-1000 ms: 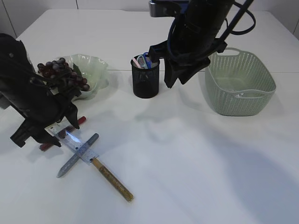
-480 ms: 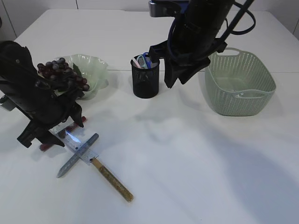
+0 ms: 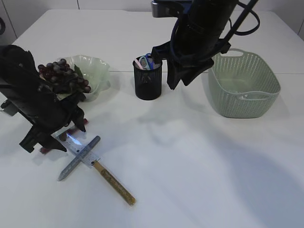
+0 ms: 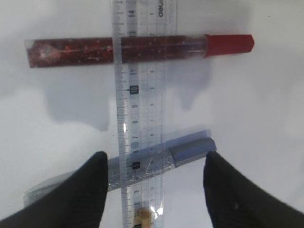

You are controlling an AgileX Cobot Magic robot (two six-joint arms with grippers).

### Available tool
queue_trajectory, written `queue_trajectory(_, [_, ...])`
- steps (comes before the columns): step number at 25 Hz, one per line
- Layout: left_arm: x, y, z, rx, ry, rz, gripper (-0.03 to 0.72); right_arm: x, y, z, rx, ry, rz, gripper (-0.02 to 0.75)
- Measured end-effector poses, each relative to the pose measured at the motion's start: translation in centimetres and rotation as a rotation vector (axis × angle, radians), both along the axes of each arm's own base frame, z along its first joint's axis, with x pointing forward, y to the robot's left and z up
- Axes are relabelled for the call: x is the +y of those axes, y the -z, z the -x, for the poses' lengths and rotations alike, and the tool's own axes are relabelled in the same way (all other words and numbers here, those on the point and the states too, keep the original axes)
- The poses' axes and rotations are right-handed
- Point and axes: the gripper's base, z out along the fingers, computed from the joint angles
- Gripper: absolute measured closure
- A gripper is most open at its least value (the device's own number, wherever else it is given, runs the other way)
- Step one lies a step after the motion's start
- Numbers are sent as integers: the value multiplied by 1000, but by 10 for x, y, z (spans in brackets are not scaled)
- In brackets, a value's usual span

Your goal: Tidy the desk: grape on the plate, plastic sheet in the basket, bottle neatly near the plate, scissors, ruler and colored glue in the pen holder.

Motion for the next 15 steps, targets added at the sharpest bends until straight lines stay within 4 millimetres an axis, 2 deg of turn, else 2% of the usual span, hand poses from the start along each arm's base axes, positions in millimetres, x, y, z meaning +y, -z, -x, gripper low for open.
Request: queue_trajectory(15, [0, 14, -2, 38, -9, -5, 223, 0, 0, 0, 0, 0, 0, 447])
